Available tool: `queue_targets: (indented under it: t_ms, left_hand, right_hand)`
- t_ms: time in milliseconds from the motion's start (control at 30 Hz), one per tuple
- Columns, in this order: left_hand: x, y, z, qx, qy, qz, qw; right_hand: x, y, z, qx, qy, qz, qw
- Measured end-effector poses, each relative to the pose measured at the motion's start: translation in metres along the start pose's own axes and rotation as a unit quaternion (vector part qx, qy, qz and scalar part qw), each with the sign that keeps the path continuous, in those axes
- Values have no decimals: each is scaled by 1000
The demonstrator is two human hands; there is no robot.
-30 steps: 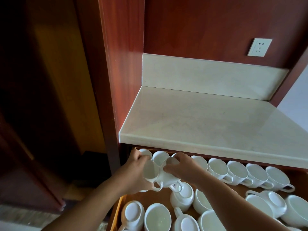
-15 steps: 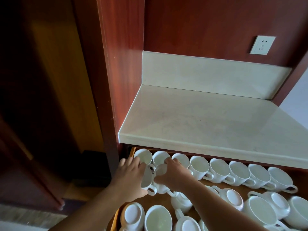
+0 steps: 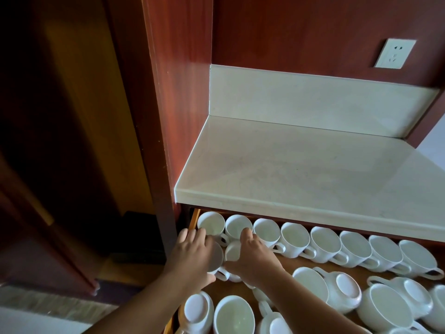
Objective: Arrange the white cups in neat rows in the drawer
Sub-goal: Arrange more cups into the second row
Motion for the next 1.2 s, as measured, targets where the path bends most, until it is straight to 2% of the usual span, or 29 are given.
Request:
queue_targets:
  t_ms: [367, 600, 967, 1200]
  left_hand:
    - [5, 3, 7, -6, 11, -17, 1000]
    - [5, 2, 12, -6, -1, -8, 1000]
    - [9, 0, 8, 64, -59, -19, 996]
    - [-9, 2, 6, 53, 9, 29, 998]
  right_hand:
    - [10, 3, 2, -14, 37, -1, 999]
    - [2, 17, 11, -13, 25, 28, 999]
    - [2, 22, 10, -7, 27, 27, 999]
    - [-31, 43, 11, -23, -13, 29, 999]
Point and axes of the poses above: each hand's wrist, its own z-axis away from the middle knuckle, its own x-axis out of the palm, y = z × x, the point moved 2 cm from there along -z, towards the middle knuckle, and after that the axes turned 6 degrees about x, right-handed, at the moved point
